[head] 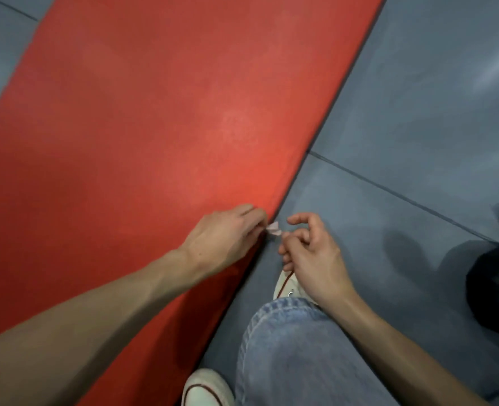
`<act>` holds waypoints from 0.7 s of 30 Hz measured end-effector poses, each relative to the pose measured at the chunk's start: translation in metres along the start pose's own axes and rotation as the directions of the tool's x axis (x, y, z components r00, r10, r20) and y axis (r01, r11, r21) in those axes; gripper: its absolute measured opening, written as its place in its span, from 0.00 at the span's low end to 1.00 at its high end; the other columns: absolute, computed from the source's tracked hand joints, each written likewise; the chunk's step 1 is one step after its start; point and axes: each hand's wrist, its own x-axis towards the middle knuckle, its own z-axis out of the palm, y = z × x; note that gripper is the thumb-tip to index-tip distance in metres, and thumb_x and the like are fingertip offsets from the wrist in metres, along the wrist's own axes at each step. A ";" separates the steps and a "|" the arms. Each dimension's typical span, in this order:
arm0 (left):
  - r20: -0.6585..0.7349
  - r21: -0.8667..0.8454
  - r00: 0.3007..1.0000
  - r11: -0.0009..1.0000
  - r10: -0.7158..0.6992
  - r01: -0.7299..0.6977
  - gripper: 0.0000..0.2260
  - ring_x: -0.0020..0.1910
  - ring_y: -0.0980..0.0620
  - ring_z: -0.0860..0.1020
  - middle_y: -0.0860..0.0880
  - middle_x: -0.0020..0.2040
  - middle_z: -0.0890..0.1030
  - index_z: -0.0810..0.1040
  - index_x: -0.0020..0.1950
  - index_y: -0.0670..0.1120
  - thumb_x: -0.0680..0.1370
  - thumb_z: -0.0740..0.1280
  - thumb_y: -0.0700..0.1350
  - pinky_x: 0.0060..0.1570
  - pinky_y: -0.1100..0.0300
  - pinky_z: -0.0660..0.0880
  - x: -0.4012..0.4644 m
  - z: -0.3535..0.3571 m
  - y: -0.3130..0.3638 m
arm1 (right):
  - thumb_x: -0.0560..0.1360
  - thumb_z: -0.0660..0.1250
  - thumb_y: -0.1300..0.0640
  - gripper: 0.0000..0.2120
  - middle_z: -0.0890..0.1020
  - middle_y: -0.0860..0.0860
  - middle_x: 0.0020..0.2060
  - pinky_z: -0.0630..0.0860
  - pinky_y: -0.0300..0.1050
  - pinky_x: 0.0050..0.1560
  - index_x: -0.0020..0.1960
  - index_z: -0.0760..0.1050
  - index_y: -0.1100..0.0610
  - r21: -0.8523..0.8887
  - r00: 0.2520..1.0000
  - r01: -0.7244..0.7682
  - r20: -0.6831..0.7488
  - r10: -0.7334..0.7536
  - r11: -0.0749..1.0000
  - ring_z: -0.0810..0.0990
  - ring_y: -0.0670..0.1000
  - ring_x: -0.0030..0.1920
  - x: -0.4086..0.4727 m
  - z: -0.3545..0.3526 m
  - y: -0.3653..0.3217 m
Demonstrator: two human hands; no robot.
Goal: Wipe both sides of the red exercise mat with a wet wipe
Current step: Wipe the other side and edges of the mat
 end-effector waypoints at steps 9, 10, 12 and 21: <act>-0.187 -0.029 0.871 0.889 -0.455 0.458 0.07 0.56 0.36 0.80 0.39 0.57 0.83 0.72 0.58 0.45 0.85 0.60 0.46 0.50 0.47 0.74 -0.028 -0.035 -0.085 | 0.78 0.63 0.60 0.11 0.81 0.52 0.35 0.79 0.55 0.42 0.59 0.72 0.49 -0.187 0.996 0.069 -0.042 -0.078 0.980 0.80 0.49 0.33 -0.004 0.010 -0.001; -0.078 0.016 0.915 0.917 -0.395 0.398 0.07 0.56 0.37 0.81 0.41 0.59 0.83 0.72 0.59 0.46 0.85 0.59 0.48 0.50 0.48 0.76 -0.043 -0.028 -0.074 | 0.78 0.63 0.59 0.12 0.81 0.51 0.34 0.79 0.56 0.44 0.60 0.71 0.48 -0.250 0.994 0.091 -0.038 -0.104 0.964 0.81 0.50 0.34 -0.005 0.013 -0.001; 0.198 0.172 0.947 0.960 -0.253 0.220 0.08 0.55 0.38 0.82 0.45 0.60 0.80 0.69 0.63 0.50 0.85 0.57 0.50 0.47 0.50 0.76 -0.080 -0.014 -0.050 | 0.77 0.64 0.58 0.15 0.80 0.49 0.33 0.77 0.54 0.46 0.62 0.70 0.47 -0.368 0.990 0.122 -0.022 -0.140 0.922 0.81 0.50 0.37 -0.009 0.018 -0.003; -0.322 -0.216 0.377 0.456 -0.868 0.864 0.06 0.56 0.35 0.81 0.41 0.58 0.82 0.72 0.53 0.49 0.85 0.58 0.48 0.52 0.43 0.77 -0.243 0.002 -0.129 | 0.78 0.64 0.58 0.16 0.80 0.47 0.39 0.75 0.55 0.49 0.64 0.69 0.50 -0.521 0.976 0.203 0.039 -0.214 0.829 0.80 0.53 0.41 -0.029 0.028 -0.007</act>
